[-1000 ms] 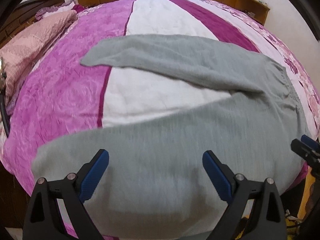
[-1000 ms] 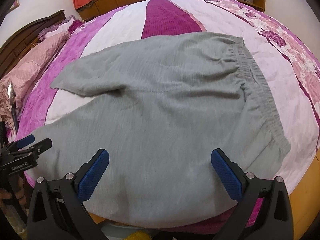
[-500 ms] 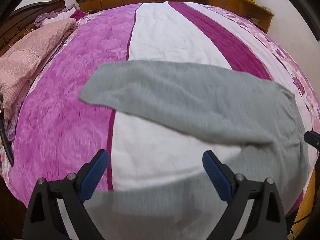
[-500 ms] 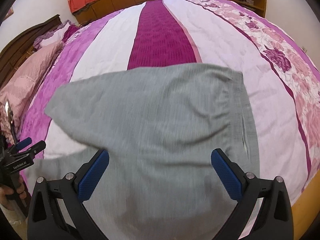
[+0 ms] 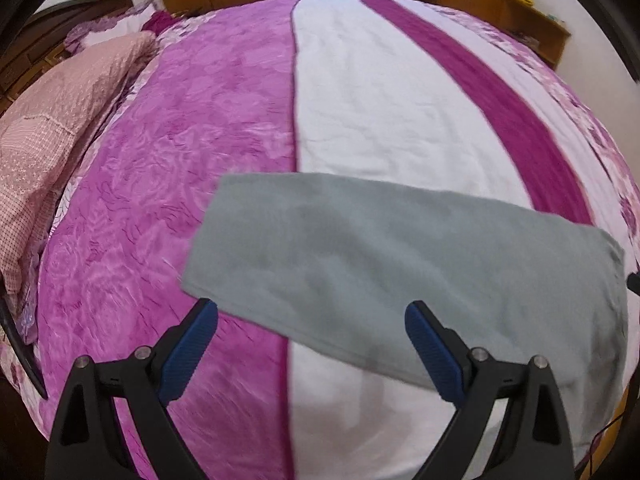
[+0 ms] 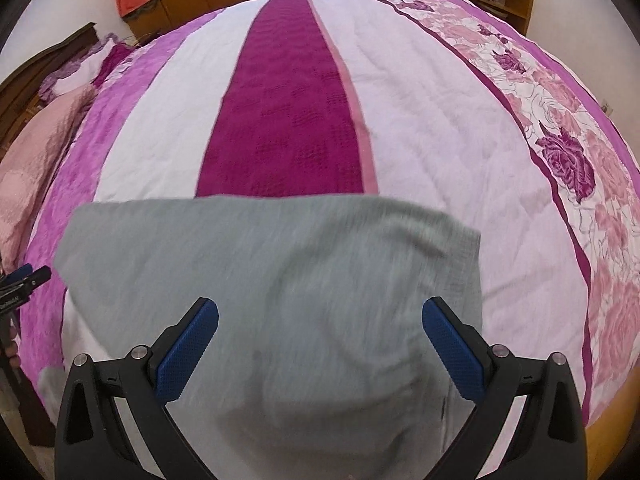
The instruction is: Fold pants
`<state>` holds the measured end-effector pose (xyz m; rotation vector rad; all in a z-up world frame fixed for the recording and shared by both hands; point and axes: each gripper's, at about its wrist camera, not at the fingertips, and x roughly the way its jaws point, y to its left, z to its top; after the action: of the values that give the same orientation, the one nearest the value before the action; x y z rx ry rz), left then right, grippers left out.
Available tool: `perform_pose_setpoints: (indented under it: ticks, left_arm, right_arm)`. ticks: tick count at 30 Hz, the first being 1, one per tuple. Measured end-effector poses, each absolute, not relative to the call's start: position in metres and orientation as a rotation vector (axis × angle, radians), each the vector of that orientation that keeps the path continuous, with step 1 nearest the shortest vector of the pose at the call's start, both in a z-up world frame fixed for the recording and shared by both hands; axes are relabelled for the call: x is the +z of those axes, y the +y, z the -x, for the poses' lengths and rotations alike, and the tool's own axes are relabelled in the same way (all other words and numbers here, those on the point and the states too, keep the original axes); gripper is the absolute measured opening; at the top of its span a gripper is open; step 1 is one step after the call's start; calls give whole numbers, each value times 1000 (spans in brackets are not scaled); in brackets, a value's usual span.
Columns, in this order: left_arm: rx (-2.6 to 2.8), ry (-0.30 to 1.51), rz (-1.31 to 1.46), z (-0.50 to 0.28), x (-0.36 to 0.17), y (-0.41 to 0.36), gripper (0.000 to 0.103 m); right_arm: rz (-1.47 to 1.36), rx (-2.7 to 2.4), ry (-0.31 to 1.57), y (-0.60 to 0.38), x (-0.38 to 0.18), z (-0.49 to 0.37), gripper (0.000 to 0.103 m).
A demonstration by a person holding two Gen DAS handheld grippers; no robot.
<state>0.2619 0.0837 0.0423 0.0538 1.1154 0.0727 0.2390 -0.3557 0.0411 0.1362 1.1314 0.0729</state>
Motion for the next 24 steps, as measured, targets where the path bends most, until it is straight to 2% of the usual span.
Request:
perform_pose_setpoints:
  ticks: [13, 24]
  left_arm:
    - [202, 1213, 33, -357, -10, 175, 97]
    - [157, 1218, -4, -373, -50, 178, 98]
  right_arm:
    - [-166, 43, 1198, -376, -1, -306, 99]
    - [-20, 52, 1214, -363, -32, -321, 99]
